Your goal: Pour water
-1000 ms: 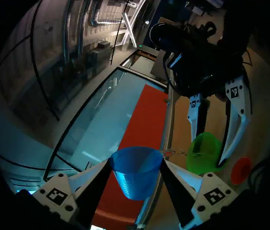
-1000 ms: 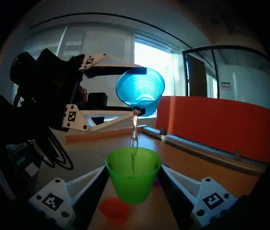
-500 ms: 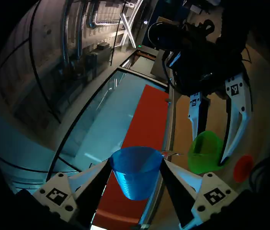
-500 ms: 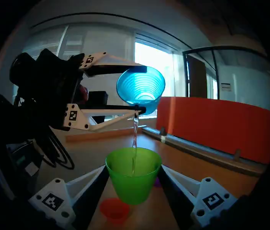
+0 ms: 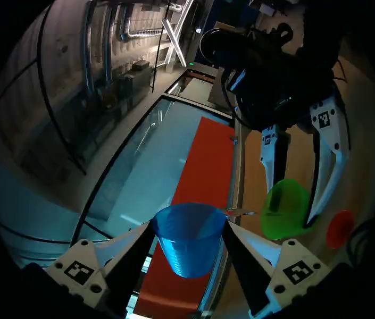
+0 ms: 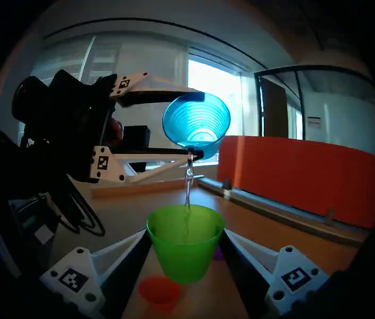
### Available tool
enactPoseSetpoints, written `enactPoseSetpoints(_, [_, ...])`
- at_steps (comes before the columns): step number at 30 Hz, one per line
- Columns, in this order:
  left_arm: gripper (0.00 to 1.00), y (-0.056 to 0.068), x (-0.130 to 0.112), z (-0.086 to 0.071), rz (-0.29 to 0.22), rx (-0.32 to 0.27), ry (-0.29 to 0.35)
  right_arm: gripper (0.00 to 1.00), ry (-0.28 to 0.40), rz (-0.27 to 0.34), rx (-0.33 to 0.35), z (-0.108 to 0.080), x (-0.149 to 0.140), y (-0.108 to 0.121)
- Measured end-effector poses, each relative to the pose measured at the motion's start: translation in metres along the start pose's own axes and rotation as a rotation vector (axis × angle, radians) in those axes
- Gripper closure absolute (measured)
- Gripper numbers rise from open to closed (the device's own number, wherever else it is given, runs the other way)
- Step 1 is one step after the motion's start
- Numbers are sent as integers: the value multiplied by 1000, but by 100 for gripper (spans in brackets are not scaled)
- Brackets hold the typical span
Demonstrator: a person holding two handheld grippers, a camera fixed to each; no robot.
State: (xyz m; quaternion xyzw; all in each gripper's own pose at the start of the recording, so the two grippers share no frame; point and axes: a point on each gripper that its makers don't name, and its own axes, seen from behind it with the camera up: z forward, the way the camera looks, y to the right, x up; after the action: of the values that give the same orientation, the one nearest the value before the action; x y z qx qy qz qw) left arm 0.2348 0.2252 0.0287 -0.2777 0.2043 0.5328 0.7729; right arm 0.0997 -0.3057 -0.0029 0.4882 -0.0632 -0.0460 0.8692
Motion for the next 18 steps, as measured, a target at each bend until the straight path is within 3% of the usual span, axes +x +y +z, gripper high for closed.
enactPoseSetpoints(18, [12, -2, 2, -1, 39, 3, 3, 10, 8, -5, 4, 1, 2, -1])
